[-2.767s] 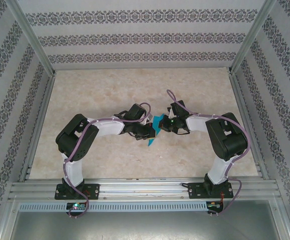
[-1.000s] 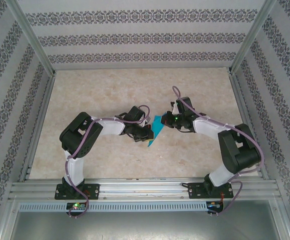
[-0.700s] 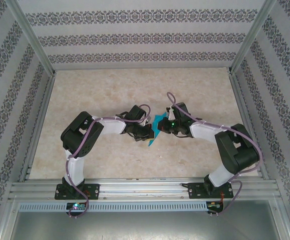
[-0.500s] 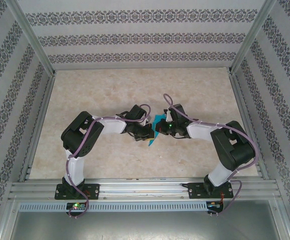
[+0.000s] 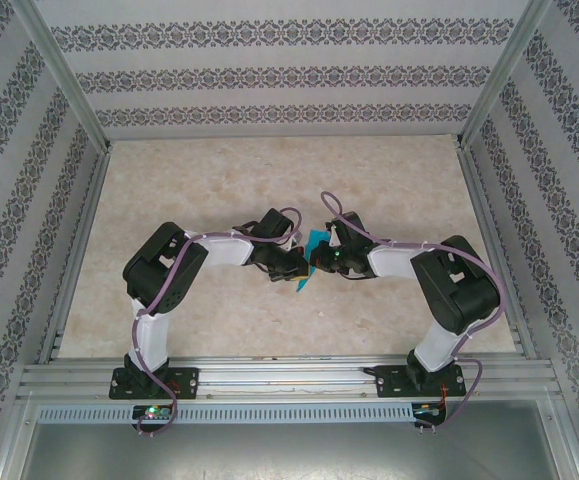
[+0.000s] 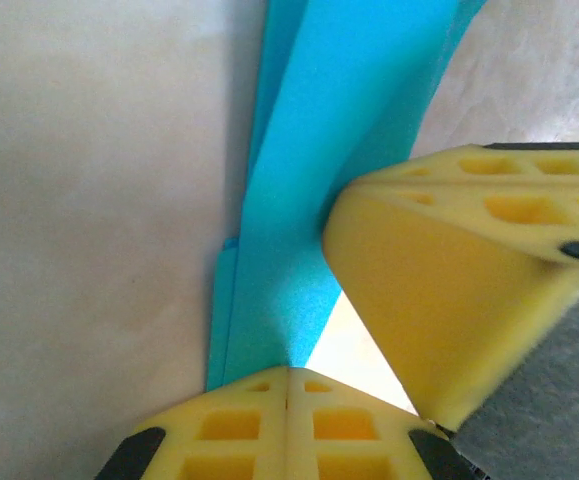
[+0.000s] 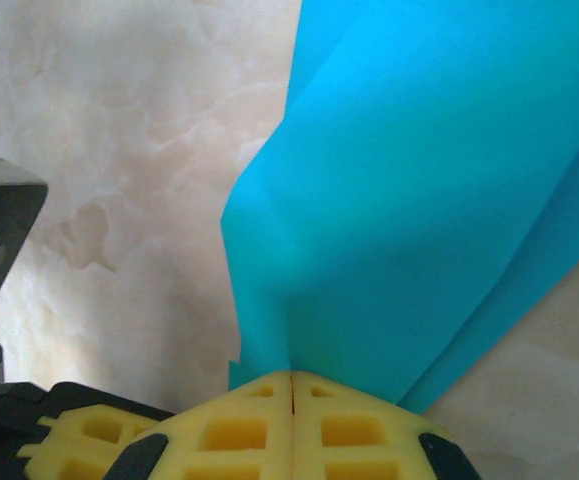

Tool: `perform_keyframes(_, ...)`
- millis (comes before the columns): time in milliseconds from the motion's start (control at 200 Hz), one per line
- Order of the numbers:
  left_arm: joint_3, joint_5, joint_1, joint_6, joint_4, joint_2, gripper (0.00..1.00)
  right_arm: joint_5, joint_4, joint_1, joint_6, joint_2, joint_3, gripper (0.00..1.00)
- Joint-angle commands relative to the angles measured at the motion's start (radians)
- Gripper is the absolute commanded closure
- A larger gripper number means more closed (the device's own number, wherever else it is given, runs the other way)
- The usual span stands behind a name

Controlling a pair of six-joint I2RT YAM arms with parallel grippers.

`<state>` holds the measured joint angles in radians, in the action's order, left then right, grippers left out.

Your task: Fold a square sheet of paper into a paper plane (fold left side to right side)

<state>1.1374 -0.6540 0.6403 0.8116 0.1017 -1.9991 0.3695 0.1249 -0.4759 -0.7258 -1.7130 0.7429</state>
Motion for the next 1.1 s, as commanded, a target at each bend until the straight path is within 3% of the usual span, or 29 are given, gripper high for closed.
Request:
perform_keyframes(0,-0.014,0.111,-0.004,-0.003,0.123,-0.066,1.00,-0.055,-0.028,-0.008,0.035,-0.023,-0.019,1.00)
perform_keyframes(1094,0.002,0.119,-0.002,-0.001,0.179,-0.093,1.00,-0.083,-0.105,0.129,0.138,-0.072,0.075,1.00)
